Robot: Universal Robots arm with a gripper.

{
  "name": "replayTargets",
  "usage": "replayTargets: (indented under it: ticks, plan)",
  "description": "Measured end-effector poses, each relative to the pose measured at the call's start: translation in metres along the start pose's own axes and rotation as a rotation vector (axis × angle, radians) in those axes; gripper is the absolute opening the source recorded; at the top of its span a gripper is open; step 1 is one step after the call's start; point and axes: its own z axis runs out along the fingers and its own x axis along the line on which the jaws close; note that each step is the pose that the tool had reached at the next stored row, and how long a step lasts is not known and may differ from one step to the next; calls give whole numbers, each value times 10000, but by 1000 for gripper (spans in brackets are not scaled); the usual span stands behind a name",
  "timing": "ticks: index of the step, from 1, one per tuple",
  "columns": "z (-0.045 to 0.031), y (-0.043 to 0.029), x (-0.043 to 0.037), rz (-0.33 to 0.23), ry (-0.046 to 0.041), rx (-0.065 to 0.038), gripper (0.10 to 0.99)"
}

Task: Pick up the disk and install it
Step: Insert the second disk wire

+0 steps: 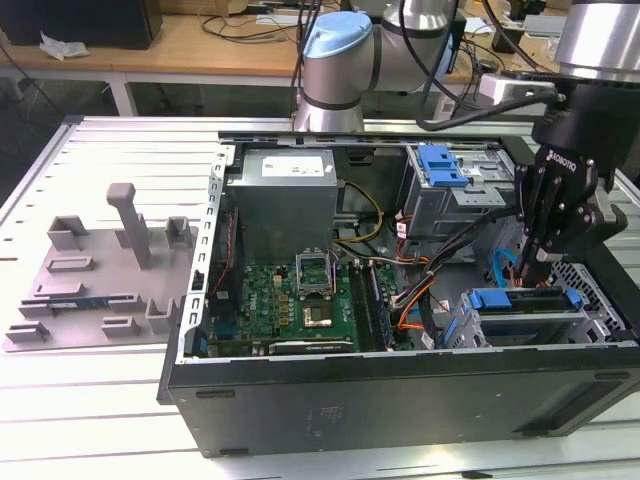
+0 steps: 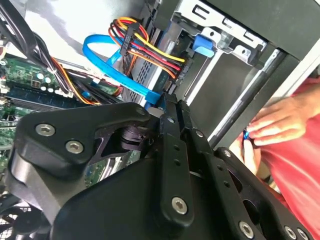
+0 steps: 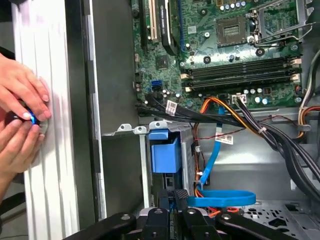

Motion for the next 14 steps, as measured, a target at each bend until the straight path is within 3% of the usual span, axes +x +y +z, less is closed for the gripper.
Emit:
replayTargets:
  ticks: [3, 4, 6, 7, 8, 10, 11, 12, 14]
  plan:
    - [17, -5, 56, 18, -335, 58, 161]
    - [25, -5, 81, 26, -542, 76, 161]
    - [34, -7, 108, 33, -776, 101, 161]
    - [39, -7, 126, 40, -937, 119, 161]
    - [46, -8, 148, 48, -1153, 145, 161]
    - [54, -8, 177, 59, -1425, 177, 161]
    - [62, -7, 201, 63, -1621, 187, 161]
    - [68, 0, 220, 63, -1689, 182, 161]
    - [70, 10, 227, 63, -1697, 181, 161]
